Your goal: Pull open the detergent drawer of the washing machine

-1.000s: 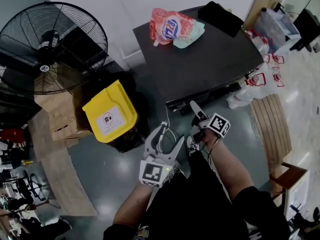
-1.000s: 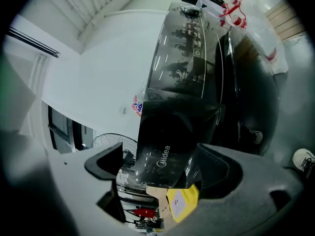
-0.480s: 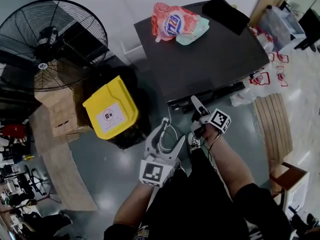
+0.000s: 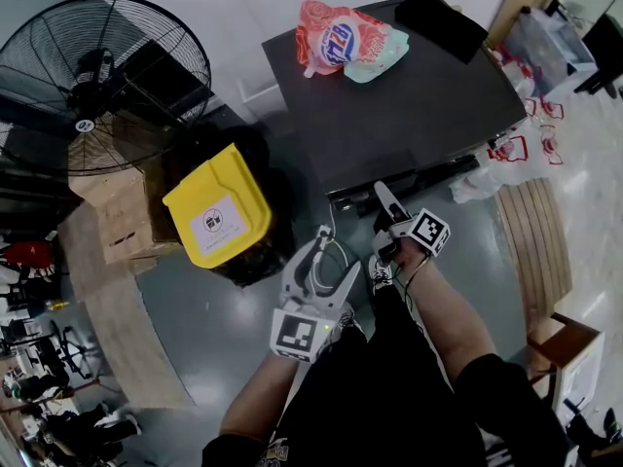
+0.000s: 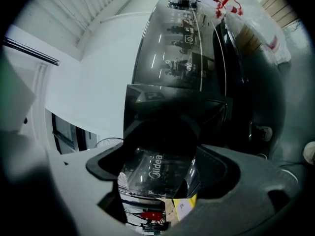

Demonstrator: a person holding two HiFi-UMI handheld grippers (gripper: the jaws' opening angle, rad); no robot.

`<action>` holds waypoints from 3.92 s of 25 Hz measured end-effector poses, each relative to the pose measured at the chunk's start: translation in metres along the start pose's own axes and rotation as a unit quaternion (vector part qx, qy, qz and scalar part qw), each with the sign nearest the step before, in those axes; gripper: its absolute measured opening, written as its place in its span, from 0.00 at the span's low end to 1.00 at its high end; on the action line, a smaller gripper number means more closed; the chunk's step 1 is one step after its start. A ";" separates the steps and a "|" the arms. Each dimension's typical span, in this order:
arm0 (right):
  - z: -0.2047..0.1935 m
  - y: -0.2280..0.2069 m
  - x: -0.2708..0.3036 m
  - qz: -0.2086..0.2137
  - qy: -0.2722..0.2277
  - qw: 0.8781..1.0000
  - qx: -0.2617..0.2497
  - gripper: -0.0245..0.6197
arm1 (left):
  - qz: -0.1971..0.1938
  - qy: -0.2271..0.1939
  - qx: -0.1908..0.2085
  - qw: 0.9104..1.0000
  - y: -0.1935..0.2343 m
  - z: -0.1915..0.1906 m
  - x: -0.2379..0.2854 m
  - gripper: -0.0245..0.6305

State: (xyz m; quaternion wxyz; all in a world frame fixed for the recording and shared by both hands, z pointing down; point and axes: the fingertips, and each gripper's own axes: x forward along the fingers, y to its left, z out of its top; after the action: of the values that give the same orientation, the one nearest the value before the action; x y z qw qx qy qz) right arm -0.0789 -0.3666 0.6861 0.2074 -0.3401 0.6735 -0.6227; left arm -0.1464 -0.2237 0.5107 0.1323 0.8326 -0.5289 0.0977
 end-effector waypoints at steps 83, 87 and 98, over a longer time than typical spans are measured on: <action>-0.123 0.262 -0.363 0.086 0.042 0.725 -0.682 0.04 | -0.024 -0.047 0.008 0.999 -0.210 -0.030 -0.164 0.06; -0.129 0.246 -0.399 0.092 0.067 0.730 -0.674 0.04 | 0.001 -0.058 0.008 0.998 -0.245 -0.035 -0.182 0.06; -0.142 0.235 -0.431 0.119 0.094 0.738 -0.657 0.04 | 0.053 -0.068 0.008 0.996 -0.269 -0.039 -0.210 0.06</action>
State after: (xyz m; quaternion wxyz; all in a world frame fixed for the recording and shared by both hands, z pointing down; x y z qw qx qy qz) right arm 0.0684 0.0401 0.4135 -0.0597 -0.2490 0.9664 -0.0242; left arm 0.0078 0.0771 0.4527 0.0840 0.8094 -0.5788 0.0522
